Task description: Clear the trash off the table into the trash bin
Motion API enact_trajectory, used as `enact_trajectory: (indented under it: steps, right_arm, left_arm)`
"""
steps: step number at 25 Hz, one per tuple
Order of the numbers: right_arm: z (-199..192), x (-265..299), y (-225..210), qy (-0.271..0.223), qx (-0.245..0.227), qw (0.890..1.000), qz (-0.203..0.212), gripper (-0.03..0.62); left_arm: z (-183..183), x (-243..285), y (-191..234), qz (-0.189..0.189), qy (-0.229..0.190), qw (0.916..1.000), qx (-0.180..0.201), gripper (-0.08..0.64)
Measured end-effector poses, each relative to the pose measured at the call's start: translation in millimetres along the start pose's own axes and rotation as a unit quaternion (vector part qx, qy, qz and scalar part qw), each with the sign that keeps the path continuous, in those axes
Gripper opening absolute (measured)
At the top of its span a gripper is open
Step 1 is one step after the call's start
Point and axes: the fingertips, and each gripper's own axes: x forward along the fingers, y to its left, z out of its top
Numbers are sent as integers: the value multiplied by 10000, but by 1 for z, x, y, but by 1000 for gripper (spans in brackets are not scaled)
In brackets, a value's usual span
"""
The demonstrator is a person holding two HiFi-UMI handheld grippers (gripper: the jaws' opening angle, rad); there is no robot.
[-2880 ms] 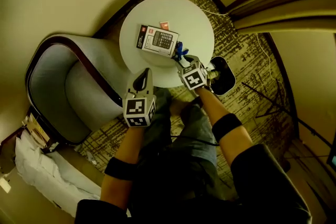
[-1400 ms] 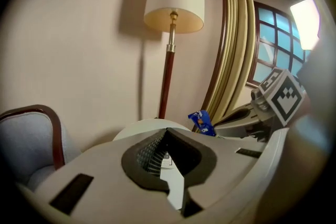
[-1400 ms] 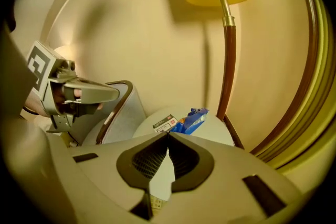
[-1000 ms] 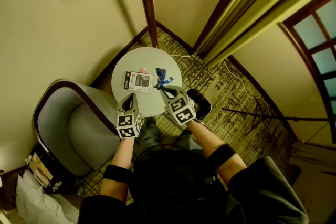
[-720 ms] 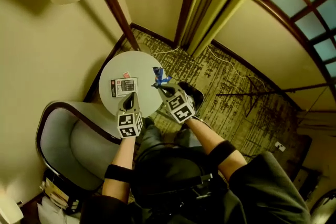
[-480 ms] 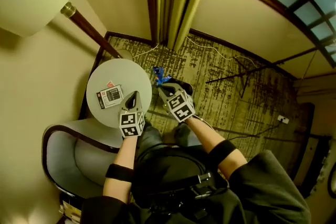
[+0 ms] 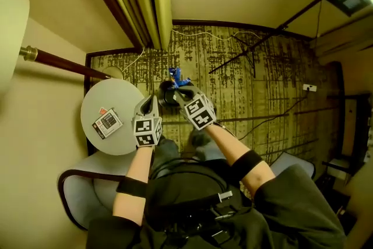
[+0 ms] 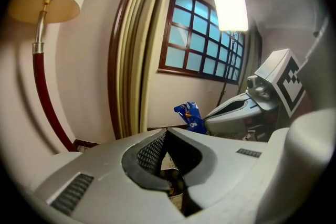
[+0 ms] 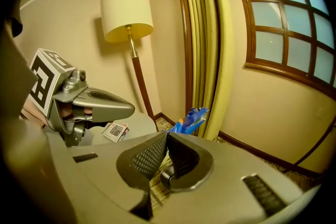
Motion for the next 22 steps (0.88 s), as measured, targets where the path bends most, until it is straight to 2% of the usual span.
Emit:
enact_trajectory:
  steps: [9, 13, 22]
  right_arm:
    - [-59, 31, -21, 410, 371, 9985, -5, 26]
    - [-103, 73, -35, 680, 544, 9962, -22, 26]
    - [-242, 179, -66, 1259, 1024, 9867, 41, 26]
  left_arm:
    - [-31, 39, -12, -182, 394, 9990, -57, 0]
    - [-68, 77, -5, -253, 616, 9976, -165, 0]
    - [-193, 183, 10, -321, 1194, 9921, -214, 0]
